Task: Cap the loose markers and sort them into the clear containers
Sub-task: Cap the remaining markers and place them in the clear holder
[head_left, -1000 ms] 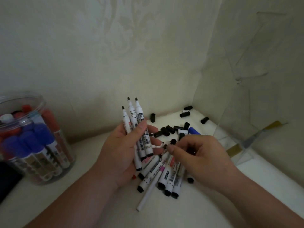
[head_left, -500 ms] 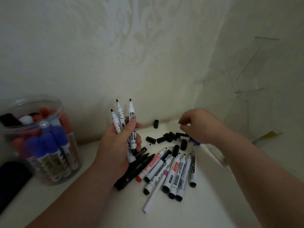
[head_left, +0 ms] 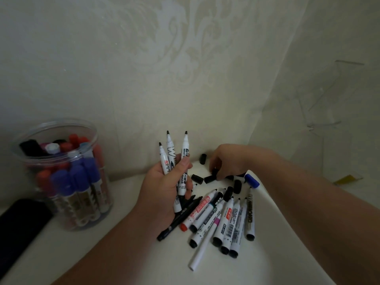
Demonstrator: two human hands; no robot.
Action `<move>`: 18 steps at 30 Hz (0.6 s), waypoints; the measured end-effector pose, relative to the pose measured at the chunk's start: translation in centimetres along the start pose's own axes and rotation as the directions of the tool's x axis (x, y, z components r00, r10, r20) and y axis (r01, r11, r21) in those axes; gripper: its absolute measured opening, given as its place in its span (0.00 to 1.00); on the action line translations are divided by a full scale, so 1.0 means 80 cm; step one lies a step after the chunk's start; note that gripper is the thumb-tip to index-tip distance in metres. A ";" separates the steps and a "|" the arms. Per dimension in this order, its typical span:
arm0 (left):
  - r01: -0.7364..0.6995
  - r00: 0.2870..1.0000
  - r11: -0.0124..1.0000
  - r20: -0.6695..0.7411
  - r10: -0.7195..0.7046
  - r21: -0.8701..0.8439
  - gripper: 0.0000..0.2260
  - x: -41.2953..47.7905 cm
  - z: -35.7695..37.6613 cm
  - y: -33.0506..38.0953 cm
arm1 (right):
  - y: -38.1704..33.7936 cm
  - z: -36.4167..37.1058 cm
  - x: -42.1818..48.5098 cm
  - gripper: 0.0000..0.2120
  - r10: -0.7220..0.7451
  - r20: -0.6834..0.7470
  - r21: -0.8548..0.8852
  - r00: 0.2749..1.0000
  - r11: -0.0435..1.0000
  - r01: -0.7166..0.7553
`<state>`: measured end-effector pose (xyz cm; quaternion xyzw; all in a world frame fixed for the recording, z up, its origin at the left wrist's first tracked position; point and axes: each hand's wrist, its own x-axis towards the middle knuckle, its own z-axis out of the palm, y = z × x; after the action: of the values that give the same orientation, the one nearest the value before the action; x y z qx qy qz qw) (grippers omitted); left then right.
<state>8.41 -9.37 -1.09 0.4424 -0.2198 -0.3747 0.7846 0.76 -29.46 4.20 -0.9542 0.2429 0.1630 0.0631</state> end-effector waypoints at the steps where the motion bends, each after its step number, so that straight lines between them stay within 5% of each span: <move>1: 0.006 1.000 1.000 0.003 -0.006 0.002 0.10 0.000 0.000 -0.001 | 0.001 0.002 0.000 0.11 0.000 -0.017 0.031 1.000 1.000 0.001; 5: 0.027 1.000 1.000 -0.006 -0.027 -0.001 0.09 0.002 0.000 -0.002 | 0.009 0.010 0.000 0.03 0.045 -0.163 0.219 0.986 0.976 -0.009; 12: 0.043 0.998 0.999 0.050 -0.044 0.022 0.10 -0.002 0.004 -0.001 | 0.015 0.012 -0.005 0.06 0.136 -0.361 0.386 0.923 0.922 0.015; 18: 0.056 0.997 0.998 0.044 -0.057 0.026 0.15 -0.006 0.011 0.000 | 0.015 0.015 -0.011 0.06 0.075 -0.185 0.261 0.980 0.965 -0.025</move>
<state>7.53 -9.50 -0.65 0.4499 -0.2292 -0.4038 0.7629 -0.85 -29.87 3.34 -0.9428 0.2910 0.0382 0.1582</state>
